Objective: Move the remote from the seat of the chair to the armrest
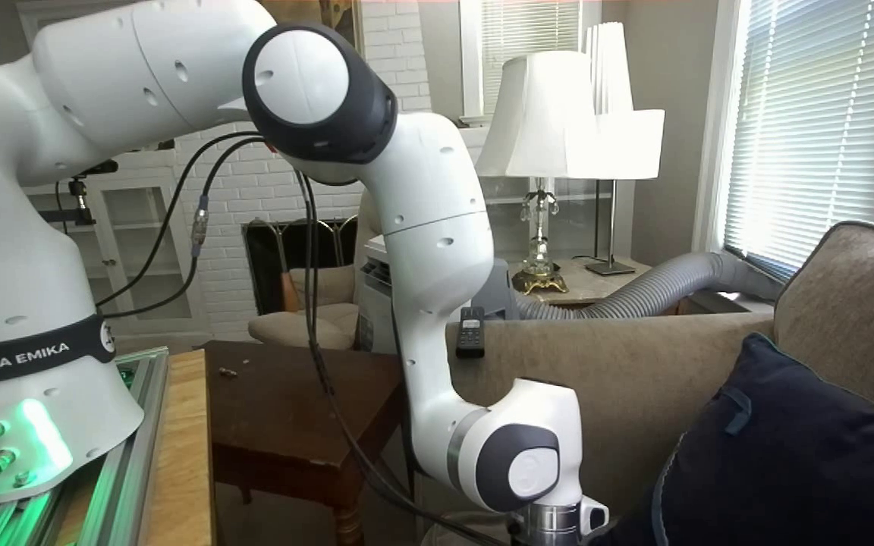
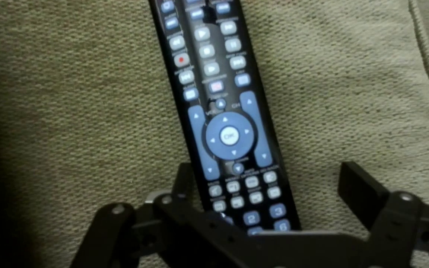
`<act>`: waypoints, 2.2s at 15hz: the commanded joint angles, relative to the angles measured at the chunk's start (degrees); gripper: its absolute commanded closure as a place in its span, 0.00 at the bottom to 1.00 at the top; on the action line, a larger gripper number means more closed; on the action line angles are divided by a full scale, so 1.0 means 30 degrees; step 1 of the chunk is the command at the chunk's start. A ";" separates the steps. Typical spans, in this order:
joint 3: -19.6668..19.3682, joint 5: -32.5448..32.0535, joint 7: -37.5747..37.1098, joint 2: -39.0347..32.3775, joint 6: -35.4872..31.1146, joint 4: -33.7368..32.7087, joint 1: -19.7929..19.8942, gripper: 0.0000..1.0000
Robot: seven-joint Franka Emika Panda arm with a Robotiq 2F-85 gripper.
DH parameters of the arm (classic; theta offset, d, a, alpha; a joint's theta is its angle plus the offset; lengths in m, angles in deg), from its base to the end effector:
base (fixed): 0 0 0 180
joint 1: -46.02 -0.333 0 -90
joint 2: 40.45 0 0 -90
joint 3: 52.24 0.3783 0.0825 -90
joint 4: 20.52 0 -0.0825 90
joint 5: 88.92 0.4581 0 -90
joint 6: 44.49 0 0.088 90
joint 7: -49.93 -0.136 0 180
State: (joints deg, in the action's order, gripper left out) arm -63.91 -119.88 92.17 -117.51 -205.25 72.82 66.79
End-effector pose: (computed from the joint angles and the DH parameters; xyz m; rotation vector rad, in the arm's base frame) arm 0.5184 -0.3282 -0.2400 2.6793 1.2000 -0.5239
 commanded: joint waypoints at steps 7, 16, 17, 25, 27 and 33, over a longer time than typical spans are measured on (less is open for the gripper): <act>0.0164 0.1382 -0.0090 -0.0071 -0.0322 -0.0341 0.0149 0.67; -0.0039 0.1964 -0.1762 0.3605 -0.1241 0.3116 -0.0161 0.69; -0.0036 0.1880 -0.1737 0.4209 -0.1249 0.3740 -0.0242 0.69; -0.0276 0.1461 -0.2383 0.8367 -0.2300 0.8051 -0.2316 0.69; -0.0061 0.1472 -0.2470 0.9620 -0.2635 0.9064 -0.2632 0.69; 0.1053 0.1774 -0.2120 1.1200 -0.2351 0.9366 -0.2480 0.69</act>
State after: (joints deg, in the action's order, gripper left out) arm -60.92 -114.29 85.91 -83.82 -212.51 101.11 59.09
